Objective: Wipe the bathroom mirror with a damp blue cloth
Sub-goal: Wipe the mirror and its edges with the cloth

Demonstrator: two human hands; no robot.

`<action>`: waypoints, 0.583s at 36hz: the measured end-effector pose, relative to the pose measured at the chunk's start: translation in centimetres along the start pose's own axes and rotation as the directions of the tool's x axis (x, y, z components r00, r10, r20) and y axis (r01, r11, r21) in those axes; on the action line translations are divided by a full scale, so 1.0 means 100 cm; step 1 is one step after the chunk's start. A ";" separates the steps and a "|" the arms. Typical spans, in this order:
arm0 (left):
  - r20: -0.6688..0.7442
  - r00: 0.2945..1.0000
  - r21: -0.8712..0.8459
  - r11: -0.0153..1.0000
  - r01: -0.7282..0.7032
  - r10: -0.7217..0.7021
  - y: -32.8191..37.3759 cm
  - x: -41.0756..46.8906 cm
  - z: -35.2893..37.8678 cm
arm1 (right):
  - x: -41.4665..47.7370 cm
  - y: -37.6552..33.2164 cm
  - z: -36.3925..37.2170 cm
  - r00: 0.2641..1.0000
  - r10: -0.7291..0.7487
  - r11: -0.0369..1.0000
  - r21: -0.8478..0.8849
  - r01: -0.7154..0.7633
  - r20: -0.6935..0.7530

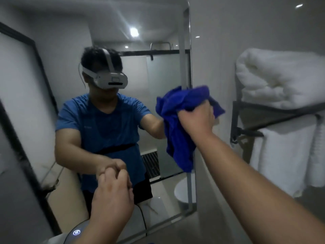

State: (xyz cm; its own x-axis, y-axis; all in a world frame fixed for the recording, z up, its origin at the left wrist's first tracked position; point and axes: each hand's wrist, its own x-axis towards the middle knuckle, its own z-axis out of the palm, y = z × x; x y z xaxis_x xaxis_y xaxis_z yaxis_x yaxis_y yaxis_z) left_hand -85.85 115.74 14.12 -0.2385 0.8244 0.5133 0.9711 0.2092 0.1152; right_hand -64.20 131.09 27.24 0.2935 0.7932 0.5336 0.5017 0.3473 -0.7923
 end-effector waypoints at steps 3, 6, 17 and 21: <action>0.042 0.999 -0.115 0.993 -0.004 0.009 -0.007 0.003 -0.015 | 0.027 -0.046 -0.016 0.998 -0.058 0.997 0.050 0.059 -0.032; -0.001 1.000 -0.168 0.986 0.014 -0.014 -0.005 0.016 -0.046 | 0.024 -0.039 -0.016 0.995 -0.101 0.993 0.068 0.101 -0.011; -0.221 0.975 0.022 0.999 0.034 -0.028 0.037 0.084 -0.163 | -0.041 0.092 0.025 0.944 0.163 0.986 -0.063 -0.152 0.286; -0.208 0.977 0.058 0.996 0.072 -0.058 0.045 0.095 -0.163 | -0.062 0.107 0.030 0.929 0.199 0.980 -0.077 -0.184 0.313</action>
State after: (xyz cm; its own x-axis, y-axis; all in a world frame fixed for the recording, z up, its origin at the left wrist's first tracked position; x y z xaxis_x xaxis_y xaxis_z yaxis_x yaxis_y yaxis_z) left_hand -83.54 115.95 33.38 -0.2868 0.6837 0.6710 0.9491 0.2982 0.1018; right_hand -63.10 131.43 14.57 0.1181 0.9623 0.2450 0.4998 0.1556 -0.8520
